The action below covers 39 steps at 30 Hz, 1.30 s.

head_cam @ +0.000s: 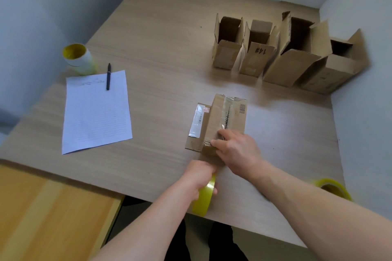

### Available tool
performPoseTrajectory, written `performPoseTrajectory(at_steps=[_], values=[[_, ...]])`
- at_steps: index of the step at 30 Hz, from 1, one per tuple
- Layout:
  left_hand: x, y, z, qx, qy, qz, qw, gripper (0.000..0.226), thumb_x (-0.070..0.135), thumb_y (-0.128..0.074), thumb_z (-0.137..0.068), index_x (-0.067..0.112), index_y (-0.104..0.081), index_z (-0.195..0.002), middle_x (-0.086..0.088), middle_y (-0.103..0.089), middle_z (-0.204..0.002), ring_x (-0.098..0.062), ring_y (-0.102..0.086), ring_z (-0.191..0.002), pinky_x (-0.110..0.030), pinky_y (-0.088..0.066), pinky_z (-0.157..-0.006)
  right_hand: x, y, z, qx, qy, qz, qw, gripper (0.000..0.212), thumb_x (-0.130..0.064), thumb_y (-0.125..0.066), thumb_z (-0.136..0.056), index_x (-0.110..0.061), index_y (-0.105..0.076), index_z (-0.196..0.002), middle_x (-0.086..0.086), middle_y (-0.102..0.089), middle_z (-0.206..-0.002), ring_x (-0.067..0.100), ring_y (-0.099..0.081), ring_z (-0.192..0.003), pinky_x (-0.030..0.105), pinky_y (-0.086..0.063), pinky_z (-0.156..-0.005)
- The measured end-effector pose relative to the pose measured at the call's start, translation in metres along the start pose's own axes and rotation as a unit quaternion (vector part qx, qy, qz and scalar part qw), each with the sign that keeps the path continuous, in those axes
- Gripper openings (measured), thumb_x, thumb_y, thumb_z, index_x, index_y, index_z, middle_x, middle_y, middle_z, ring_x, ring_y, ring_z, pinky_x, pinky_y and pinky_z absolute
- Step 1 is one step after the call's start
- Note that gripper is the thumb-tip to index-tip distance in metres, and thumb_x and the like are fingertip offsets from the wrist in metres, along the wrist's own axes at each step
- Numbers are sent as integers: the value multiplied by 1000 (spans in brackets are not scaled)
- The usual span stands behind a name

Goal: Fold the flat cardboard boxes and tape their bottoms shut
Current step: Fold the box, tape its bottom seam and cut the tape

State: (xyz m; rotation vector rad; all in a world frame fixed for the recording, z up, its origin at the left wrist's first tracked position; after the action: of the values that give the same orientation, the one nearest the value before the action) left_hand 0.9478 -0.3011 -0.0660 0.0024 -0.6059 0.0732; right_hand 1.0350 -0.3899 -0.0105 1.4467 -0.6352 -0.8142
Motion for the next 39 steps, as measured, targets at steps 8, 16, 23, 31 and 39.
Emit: performPoseTrajectory(at_steps=[8, 16, 23, 31, 39], values=[[14, 16, 24, -58, -30, 19, 998, 13, 13, -52, -100, 7, -63, -100, -23, -62, -68, -23, -52, -40, -25, -46, -42, -4, -4, -4, 28, -32, -12, 999, 24, -15, -83, -64, -24, -72, -83, 3, -65, -92, 31, -66, -76, 34, -45, -58], [41, 28, 49, -59, -120, 48, 990, 19, 22, -57, -100, 20, -75, -99, -8, -60, -102, -24, -60, -63, -31, -53, -57, 23, 41, 23, 81, -180, -263, 944, 27, -22, -63, -84, -25, -71, -110, -10, -64, -103, 15, -61, -95, 28, -47, -83], [54, 0, 64, -173, -95, 163, 967, 29, 27, -46, -104, 16, -69, -120, -17, -71, -115, -34, -68, -102, -49, -55, -89, -17, 42, 66, -68, -261, -570, 776, 51, -43, -69, -83, -44, -48, -129, 8, -70, -98, 16, -66, -75, 24, -49, -65], [62, -4, 71, -155, -212, -26, 965, 30, 40, -43, -104, 47, -67, -119, -4, -61, -133, -27, -54, -124, -33, -48, -97, -25, 49, 74, -13, -303, -589, 750, 26, -16, -51, -99, -37, -61, -109, -3, -65, -102, 15, -60, -91, 28, -48, -72], [61, -2, 78, -74, -365, -259, 891, 36, 46, -35, -103, 65, -37, -134, 8, -44, -98, -7, -51, -102, -35, -45, -101, -22, 42, 83, 31, -357, -631, 688, 10, -16, -56, -99, -18, -66, -97, 0, -59, -71, 18, -55, -65, 30, -47, -57]])
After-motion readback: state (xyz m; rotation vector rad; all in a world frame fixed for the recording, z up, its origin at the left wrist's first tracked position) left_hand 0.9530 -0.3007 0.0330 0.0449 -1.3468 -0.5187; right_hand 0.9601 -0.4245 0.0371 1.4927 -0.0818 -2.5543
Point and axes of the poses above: each hand's wrist, its own z-axis away from the middle knuckle, its own y-axis out of the back of the hand, x = y × z, the point moved 7 cm from there along -z, towards the middle knuckle
